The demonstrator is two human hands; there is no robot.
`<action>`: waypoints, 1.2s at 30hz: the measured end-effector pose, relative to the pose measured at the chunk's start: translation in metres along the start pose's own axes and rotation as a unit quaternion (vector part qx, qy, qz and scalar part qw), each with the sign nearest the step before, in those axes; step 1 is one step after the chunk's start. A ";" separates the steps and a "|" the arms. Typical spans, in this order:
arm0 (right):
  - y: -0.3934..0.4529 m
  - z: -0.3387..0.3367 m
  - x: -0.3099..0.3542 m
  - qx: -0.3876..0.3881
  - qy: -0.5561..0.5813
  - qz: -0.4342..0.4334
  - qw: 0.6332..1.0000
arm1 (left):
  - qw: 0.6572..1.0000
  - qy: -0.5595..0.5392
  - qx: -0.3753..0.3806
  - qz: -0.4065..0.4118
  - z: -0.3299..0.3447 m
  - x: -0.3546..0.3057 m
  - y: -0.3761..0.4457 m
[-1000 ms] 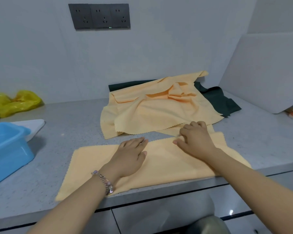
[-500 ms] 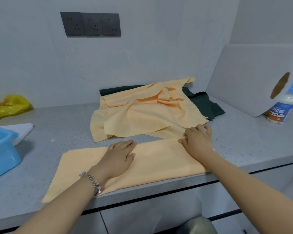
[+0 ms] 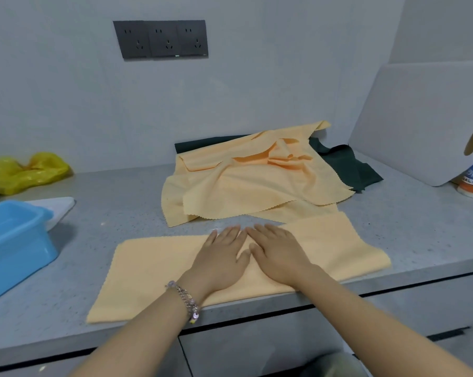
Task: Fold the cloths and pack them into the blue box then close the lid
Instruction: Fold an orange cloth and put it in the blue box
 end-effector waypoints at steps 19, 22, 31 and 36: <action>0.019 0.022 0.079 0.034 -0.021 -0.037 0.999 | 0.990 0.004 0.050 -0.130 0.007 0.103 -0.066; 0.023 0.038 0.098 0.031 0.004 -0.068 0.997 | 0.991 -0.040 0.044 -0.122 0.004 0.112 -0.064; 0.027 0.046 0.090 0.006 -0.022 -0.022 0.999 | 0.977 0.000 -0.065 -0.203 -0.023 0.176 -0.073; 0.031 0.048 0.085 0.042 -0.010 0.002 0.999 | 0.959 -0.151 -0.023 -0.239 -0.047 0.190 -0.067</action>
Point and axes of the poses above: each hand's wrist, its own y-axis towards the middle knuckle, its own z-axis out of the palm, x = y × z, the point moved 6 cm from there along y, towards the middle knuckle, and after that the axes turned 11 degrees about y, right-handed, at the moved point
